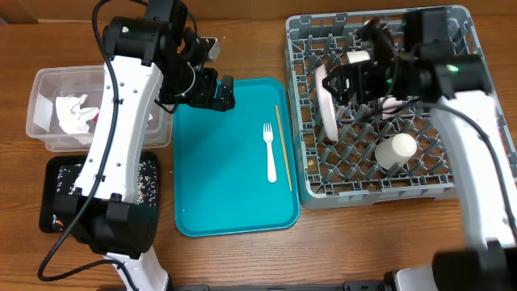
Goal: Sort waste into correct bins and load items into the dishwasher
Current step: 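Lower the white plate upright into the rack with the right gripper and release, then move the right gripper over the white fork on the teal tray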
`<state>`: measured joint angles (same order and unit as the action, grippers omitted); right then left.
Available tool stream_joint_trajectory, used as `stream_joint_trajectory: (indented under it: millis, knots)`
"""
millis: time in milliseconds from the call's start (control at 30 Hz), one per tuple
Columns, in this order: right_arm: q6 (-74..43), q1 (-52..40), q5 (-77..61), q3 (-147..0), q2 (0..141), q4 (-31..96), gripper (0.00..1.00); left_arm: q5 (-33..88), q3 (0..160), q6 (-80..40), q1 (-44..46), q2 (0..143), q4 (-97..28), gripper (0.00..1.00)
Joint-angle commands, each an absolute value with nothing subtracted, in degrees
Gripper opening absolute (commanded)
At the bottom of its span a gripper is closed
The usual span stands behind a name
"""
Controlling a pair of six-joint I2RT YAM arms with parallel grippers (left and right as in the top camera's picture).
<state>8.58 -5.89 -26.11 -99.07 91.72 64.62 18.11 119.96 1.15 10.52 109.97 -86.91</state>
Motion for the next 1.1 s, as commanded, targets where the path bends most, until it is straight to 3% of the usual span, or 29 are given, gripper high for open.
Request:
stream_joint_trajectory:
  millis: [0, 300, 433, 733, 1067]
  knots:
    - [6.96, -7.35, -27.07, -101.43, 85.41, 66.74, 1.00, 15.09, 119.70, -1.30, 10.90, 110.37, -85.52, 1.00]
    - [5.52, -16.49, -32.69, -100.09, 84.05, 75.33, 1.00, 13.08, 119.70, -2.57, 10.90, 110.37, -83.79, 1.00]
    - [5.32, -24.62, -32.51, -96.79, 85.06, 73.23, 1.00, 2.02, 119.70, -3.20, 10.50, 110.37, -82.32, 1.00]
    - [-14.55, -36.69, -11.29, -86.43, 88.33, 60.53, 1.00, 1.10, 119.70, -5.41, 6.90, 110.37, -74.22, 1.00]
    - [-18.52, -41.71, -0.38, -76.53, 94.54, 44.34, 1.00, 1.08, 119.70, -5.37, 6.44, 110.37, -70.22, 1.00]
